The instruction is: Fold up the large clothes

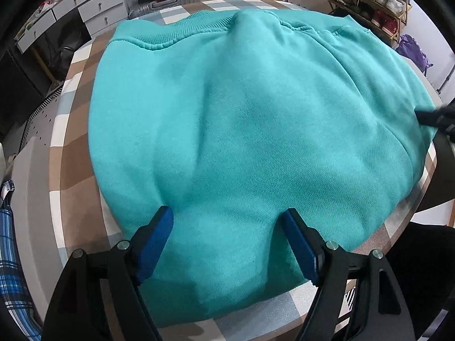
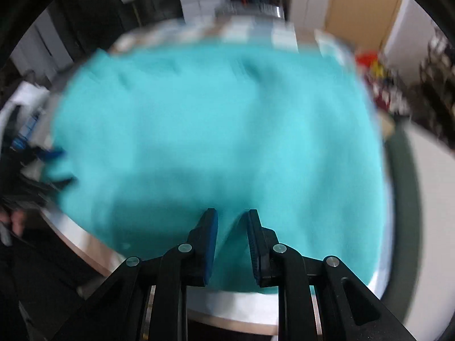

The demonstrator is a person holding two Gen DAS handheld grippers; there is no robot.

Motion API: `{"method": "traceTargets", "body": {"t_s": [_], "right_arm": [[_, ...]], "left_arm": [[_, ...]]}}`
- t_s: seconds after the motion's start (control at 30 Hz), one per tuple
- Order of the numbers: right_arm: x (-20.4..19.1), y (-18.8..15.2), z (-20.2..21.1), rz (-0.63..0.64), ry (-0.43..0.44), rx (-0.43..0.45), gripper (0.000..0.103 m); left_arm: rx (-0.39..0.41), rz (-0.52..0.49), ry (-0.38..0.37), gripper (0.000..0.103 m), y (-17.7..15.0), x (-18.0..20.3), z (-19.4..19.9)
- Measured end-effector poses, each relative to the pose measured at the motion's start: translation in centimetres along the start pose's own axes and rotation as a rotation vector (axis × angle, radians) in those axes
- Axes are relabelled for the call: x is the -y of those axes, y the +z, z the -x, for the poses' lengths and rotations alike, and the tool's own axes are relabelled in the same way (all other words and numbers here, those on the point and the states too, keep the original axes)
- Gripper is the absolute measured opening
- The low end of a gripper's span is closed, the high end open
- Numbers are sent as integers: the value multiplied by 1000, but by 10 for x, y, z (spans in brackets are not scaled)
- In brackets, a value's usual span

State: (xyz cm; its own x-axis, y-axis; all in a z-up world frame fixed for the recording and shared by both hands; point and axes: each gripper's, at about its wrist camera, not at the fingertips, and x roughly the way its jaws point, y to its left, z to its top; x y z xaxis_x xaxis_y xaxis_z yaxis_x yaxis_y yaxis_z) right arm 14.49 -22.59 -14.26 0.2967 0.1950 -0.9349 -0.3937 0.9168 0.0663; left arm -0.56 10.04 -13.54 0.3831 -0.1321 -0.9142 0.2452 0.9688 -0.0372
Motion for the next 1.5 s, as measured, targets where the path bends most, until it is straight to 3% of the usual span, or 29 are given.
{"method": "traceTargets", "body": {"t_s": [0.03,0.07,0.17,0.23,0.3,0.4,0.5,0.57,0.67,0.73,0.8,0.87,0.93,1.0,1.1,1.23,1.33,1.4,1.47,1.5], "right_arm": [[7,-5,-14,-31,49,-30,18],[12,-10,-16,-52,82,39,17],[16,-9,-16,-71,114,52,17],[21,-6,-9,-107,119,40,14],[26,-4,18,-118,92,134,15],[35,0,40,-121,12,218,17],[46,3,21,-132,-101,155,16],[56,3,-5,-171,-97,99,13],[55,5,-14,-173,-104,124,13],[45,14,-14,-135,-147,76,14],[39,24,-5,-87,-119,62,18],[32,44,14,-49,-97,130,18],[26,60,21,-17,-133,181,20],[28,91,6,-8,-158,170,20],[43,113,-37,-59,-166,84,19],[59,111,-53,-127,-116,130,18],[73,99,-22,-228,11,157,22],[77,70,5,-297,105,190,36],[74,29,31,-322,174,239,59],[74,9,43,-342,195,269,64]], "left_arm": [[1,8,-7,75,1,-1,1],[2,16,-13,75,3,-4,-1],[20,53,-34,75,3,-8,5],[33,53,-3,76,4,1,8],[38,0,26,76,6,20,10],[94,-56,-26,76,8,45,25],[169,-27,-145,76,19,66,35],[159,-36,-163,76,27,77,27],[114,-51,-111,76,41,95,1],[81,-38,-85,83,49,92,-13],[67,-29,-58,89,53,95,-19],[59,-37,-21,91,54,99,-20],[58,-36,-8,93,53,101,-19],[58,-43,-7,94,53,100,-20],[60,-50,-16,94,51,101,-19],[65,-65,-18,94,52,105,-20],[61,-82,-31,95,52,104,-21],[57,-81,-43,95,55,104,-21],[54,-82,-48,95,56,103,-21],[53,-82,-48,95,56,104,-21]]}}
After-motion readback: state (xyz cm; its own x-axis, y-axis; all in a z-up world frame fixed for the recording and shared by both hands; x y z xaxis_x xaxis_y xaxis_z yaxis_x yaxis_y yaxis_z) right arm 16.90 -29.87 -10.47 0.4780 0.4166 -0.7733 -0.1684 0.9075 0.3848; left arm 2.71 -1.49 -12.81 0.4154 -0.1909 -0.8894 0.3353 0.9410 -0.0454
